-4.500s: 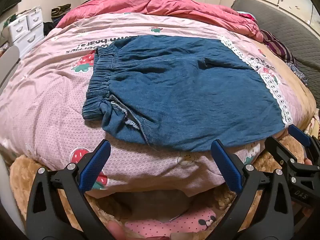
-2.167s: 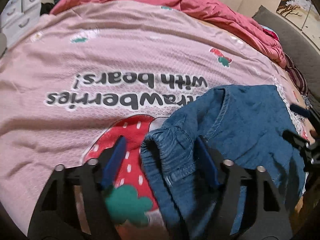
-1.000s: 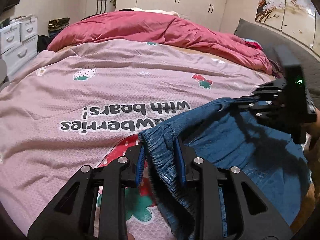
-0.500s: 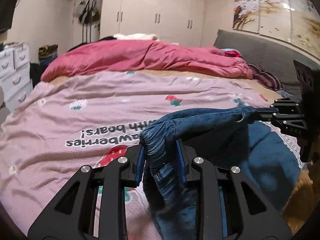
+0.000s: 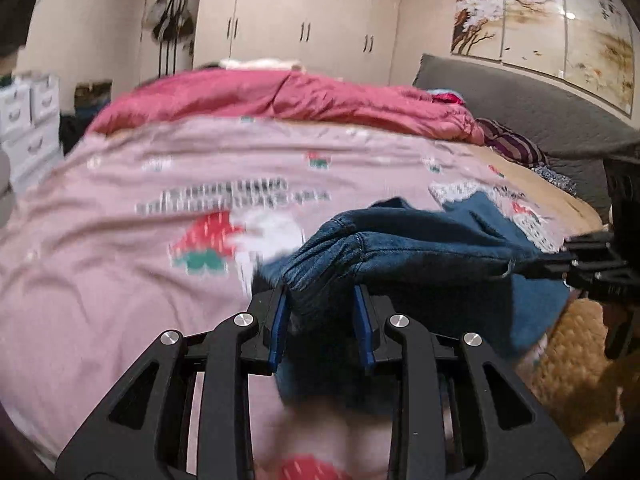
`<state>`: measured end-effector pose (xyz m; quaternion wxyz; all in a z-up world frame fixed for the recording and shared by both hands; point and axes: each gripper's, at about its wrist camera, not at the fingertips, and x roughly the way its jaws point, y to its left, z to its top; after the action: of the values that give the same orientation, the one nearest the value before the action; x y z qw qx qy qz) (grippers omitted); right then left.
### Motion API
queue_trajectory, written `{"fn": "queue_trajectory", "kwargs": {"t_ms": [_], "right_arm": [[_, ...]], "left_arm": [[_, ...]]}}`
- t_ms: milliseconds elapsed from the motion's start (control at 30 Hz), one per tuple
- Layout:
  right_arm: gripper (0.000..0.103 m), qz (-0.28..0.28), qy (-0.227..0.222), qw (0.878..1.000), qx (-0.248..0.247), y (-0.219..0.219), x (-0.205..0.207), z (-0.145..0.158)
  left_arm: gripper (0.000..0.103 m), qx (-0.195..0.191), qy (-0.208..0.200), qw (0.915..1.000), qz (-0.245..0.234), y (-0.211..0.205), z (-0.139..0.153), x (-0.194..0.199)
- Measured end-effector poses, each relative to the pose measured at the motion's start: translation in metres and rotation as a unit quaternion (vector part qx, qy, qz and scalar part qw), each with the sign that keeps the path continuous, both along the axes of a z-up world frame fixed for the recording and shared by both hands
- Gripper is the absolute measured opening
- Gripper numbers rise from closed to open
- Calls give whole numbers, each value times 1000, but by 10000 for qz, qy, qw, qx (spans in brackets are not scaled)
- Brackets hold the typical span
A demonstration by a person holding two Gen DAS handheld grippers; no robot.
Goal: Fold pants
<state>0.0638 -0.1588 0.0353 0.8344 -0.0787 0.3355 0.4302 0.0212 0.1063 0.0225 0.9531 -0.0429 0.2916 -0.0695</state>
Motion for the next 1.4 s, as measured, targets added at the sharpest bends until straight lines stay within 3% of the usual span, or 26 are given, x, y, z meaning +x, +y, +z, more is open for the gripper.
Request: {"fn": "queue_trajectory", "kwargs": {"t_ms": [167, 300, 467, 633, 767, 867, 933, 1000, 1067, 1200, 1300, 1400], "right_arm": [[4, 76, 286, 9984, -472, 11, -19, -41], [7, -20, 412, 9973, -608, 14, -26, -61], [7, -3, 408, 9981, -471, 9, -30, -57], [8, 20, 461, 9981, -396, 11, -29, -57], [8, -1, 436, 9985, -330, 12, -33, -55], [10, -67, 548, 9980, -316, 7, -34, -58], [12, -66, 535, 9978, -385, 5, -37, -58], [20, -8, 570, 9976, -390, 1, -40, -54], [21, 37, 590, 9980, -211, -4, -40, -42], [31, -43, 312, 9994, 122, -6, -32, -13], [33, -121, 159, 9997, -124, 8, -20, -13], [34, -173, 441, 9977, -477, 26, -1, -36]], "left_arm": [[22, -90, 591, 9979, 247, 9, -26, -2], [22, -344, 742, 9958, 403, 20, -29, -13], [22, -540, 444, 9949, 726, 34, 1, -37], [28, -537, 210, 9978, 313, 5, 28, -28], [30, -593, 505, 9968, -170, -30, 19, -12], [30, -326, 1043, 9940, -30, -35, -10, 1], [30, -474, 1272, 9907, -61, -30, -26, 0], [30, -560, 1290, 9900, -88, -28, -32, -4], [30, -560, 1264, 9903, -103, -26, -31, -6], [30, -473, 1184, 9918, -94, -26, -31, -4], [30, -311, 1103, 9934, -58, -29, -30, -1], [30, -129, 1040, 9945, 9, -28, -27, 5]]}}
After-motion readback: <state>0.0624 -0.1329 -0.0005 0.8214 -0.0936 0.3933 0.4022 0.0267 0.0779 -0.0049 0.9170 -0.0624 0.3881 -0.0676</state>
